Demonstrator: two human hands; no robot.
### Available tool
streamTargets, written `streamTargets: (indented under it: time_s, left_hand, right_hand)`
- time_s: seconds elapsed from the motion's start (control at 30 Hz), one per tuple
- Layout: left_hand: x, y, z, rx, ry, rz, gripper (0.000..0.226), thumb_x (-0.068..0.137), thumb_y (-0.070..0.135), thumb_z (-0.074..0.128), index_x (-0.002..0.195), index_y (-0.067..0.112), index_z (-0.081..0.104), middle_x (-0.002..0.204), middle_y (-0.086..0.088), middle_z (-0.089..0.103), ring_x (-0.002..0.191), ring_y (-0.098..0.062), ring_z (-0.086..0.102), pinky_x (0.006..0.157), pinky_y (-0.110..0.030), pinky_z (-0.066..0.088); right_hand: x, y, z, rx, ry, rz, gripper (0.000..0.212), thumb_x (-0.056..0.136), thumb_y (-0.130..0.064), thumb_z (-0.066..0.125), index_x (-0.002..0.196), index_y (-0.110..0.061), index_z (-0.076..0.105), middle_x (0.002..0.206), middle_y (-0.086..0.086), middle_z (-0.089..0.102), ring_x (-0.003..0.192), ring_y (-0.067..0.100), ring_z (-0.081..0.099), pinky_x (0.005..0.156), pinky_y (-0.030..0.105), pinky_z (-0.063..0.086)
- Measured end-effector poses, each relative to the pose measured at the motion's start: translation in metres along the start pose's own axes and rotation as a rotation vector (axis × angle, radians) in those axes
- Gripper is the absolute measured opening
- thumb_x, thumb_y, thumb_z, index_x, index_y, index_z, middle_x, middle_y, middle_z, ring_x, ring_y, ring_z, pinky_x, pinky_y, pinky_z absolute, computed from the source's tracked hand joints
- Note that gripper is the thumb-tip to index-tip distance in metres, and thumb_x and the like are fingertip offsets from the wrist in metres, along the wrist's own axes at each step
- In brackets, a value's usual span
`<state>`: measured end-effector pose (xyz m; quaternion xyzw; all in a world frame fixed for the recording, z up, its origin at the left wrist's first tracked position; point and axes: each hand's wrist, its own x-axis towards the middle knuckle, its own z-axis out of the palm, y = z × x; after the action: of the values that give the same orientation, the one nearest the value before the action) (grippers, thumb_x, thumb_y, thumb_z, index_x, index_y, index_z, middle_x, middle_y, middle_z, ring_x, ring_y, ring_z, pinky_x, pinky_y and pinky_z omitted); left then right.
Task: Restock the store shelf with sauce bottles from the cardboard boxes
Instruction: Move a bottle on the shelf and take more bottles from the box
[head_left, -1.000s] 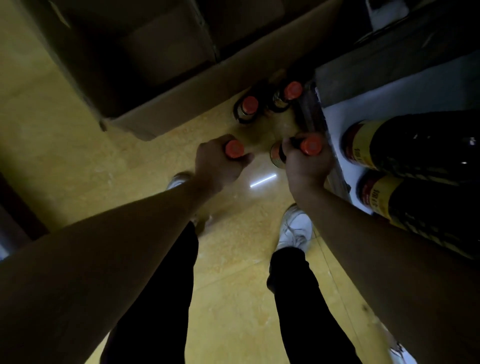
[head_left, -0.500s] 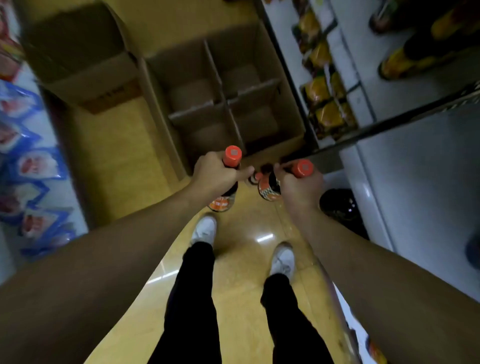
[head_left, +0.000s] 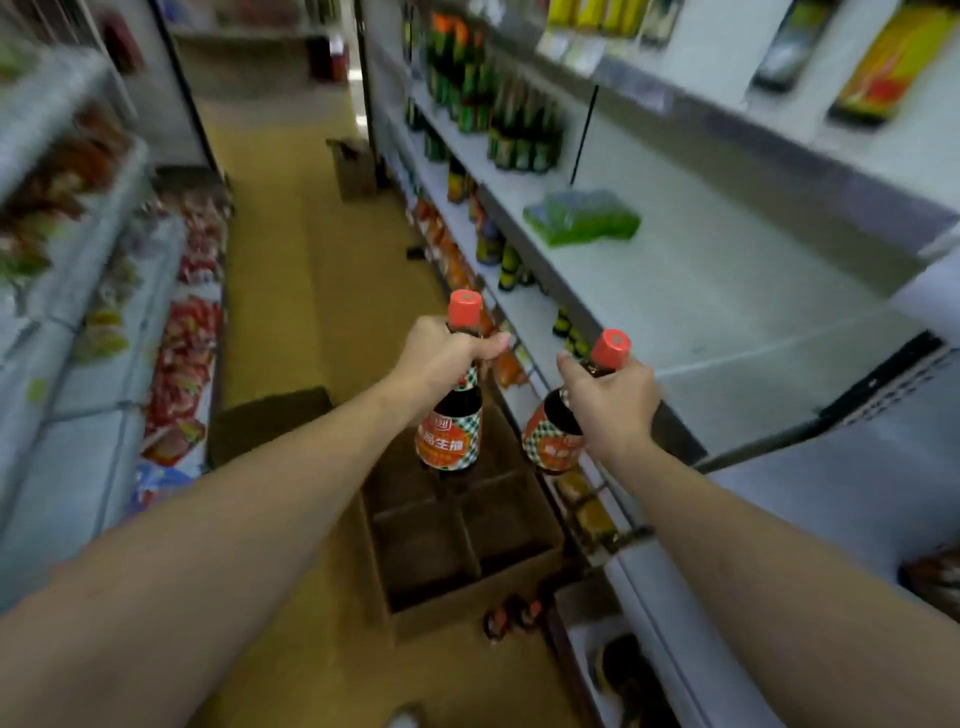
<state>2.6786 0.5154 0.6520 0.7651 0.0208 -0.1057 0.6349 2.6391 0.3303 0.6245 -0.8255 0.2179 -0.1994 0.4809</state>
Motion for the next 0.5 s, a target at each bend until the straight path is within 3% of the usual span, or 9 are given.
streamTargets:
  time_s: [0.1,0.2,0.3,0.37,0.5]
  left_hand:
    - [-0.014,0.074,-0.010,-0.007,0.012,0.161,0.039,0.084,0.026,0.085,0.086,-0.009,0.068,0.084,-0.018,0.072,0.071,-0.021,0.065,0.071,-0.029,0.049]
    - [-0.033,0.139,-0.010,-0.018,-0.017,0.305,0.039,0.085,0.030,0.084,0.088,-0.005,0.069,0.089,-0.027,0.073,0.075,-0.028,0.068,0.078,-0.043,0.055]
    - [-0.052,0.193,0.000,-0.086,-0.046,0.394,0.038,0.088,0.030,0.081,0.070,0.003,0.062,0.072,-0.020,0.068,0.070,-0.028,0.064,0.077,-0.041,0.054]
    - [-0.061,0.225,0.012,-0.142,-0.056,0.444,0.035,0.089,0.027,0.080,0.067,0.008,0.061,0.066,-0.013,0.068,0.067,-0.026,0.063,0.071,-0.036,0.052]
    - [-0.076,0.279,0.039,-0.227,-0.137,0.522,0.035,0.088,0.029,0.081,0.074,0.005,0.060,0.061,-0.011,0.066,0.056,-0.022,0.062,0.063,-0.031,0.051]
  right_hand:
    - [0.015,-0.068,-0.034,0.020,0.077,-0.099,0.050,0.083,-0.054,0.078,0.062,-0.017,0.053,0.073,0.009,0.066,0.081,0.033,0.066,0.074,0.041,0.050]
    - [0.025,-0.120,-0.071,0.071,0.150,-0.189,0.051,0.082,-0.057,0.078,0.061,-0.019,0.052,0.070,0.012,0.066,0.077,0.032,0.066,0.072,0.043,0.051]
    - [0.028,-0.165,-0.112,0.192,0.215,-0.248,0.053,0.082,-0.055,0.080,0.059,-0.020,0.047,0.061,0.002,0.057,0.067,0.022,0.058,0.065,0.037,0.044]
    - [0.028,-0.191,-0.138,0.270,0.254,-0.283,0.048,0.081,-0.054,0.081,0.063,-0.017,0.055,0.063,-0.001,0.060,0.063,0.015,0.057,0.064,0.034,0.044]
    - [0.033,-0.228,-0.195,0.363,0.324,-0.316,0.056,0.079,-0.055,0.081,0.081,-0.001,0.070,0.078,0.010,0.075,0.078,0.029,0.071,0.078,0.041,0.057]
